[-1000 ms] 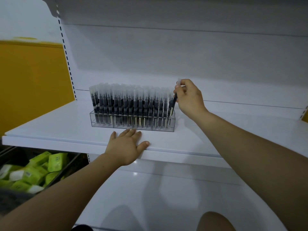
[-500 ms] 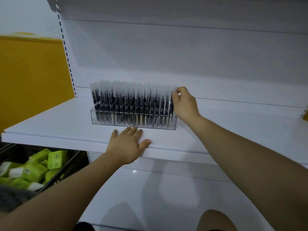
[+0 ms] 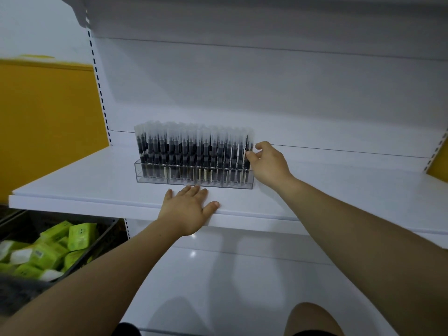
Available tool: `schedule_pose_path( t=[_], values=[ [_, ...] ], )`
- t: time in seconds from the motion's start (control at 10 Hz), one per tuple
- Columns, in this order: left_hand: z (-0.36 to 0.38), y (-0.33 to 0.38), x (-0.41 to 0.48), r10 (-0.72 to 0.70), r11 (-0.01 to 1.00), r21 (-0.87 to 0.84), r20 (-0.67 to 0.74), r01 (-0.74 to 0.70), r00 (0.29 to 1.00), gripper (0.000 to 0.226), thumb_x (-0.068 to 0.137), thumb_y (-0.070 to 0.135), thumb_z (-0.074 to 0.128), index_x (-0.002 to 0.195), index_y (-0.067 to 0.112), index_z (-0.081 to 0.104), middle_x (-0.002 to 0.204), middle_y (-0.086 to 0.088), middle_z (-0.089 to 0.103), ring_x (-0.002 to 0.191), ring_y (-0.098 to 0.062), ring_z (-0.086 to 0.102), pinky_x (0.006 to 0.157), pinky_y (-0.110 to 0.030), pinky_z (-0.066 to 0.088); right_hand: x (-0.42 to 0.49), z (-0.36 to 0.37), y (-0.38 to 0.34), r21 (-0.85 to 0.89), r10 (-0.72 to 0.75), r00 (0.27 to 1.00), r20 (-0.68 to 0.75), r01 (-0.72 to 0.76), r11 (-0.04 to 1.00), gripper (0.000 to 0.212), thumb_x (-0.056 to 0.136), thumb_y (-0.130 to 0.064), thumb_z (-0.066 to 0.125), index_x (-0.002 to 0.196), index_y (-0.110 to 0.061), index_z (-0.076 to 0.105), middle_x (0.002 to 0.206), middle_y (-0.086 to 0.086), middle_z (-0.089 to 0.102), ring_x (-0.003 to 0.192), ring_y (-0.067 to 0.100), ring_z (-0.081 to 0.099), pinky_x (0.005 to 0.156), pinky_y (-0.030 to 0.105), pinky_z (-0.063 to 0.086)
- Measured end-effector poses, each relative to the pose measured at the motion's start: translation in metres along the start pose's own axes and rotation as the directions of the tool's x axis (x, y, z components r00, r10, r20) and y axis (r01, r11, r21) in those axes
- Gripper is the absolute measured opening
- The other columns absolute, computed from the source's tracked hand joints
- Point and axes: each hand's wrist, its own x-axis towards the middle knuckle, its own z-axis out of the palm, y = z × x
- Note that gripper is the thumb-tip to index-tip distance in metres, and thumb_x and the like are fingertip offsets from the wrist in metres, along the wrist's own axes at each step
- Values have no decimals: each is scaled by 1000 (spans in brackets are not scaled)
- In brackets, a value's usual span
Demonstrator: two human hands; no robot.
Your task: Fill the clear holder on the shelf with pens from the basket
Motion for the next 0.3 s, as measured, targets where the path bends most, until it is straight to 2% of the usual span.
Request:
schedule_pose_path(
  t=[0.1,0.3],
  values=[
    [-2,1,-1,1,1000,-4,15,-1,1000,67,96,61,12,152,25,19,161,2,11,148,-16,6,118,-51,6,-7,-11,-4,-35,-15,999,28,16,999,48,98,-42,45,137,-13,43,133,8,53,118,25,51,93,30,39],
    [-3,1,0,4,1000,-18,22,-4,1000,67,96,61,11,152,25,18,161,0,10,149,-18,7,118,-52,5,-17,-35,-18,-104,-60,998,23,62,993,51,97,-45,45,138,-15,45,141,6,49,127,24,46,95,28,35]
  ],
)
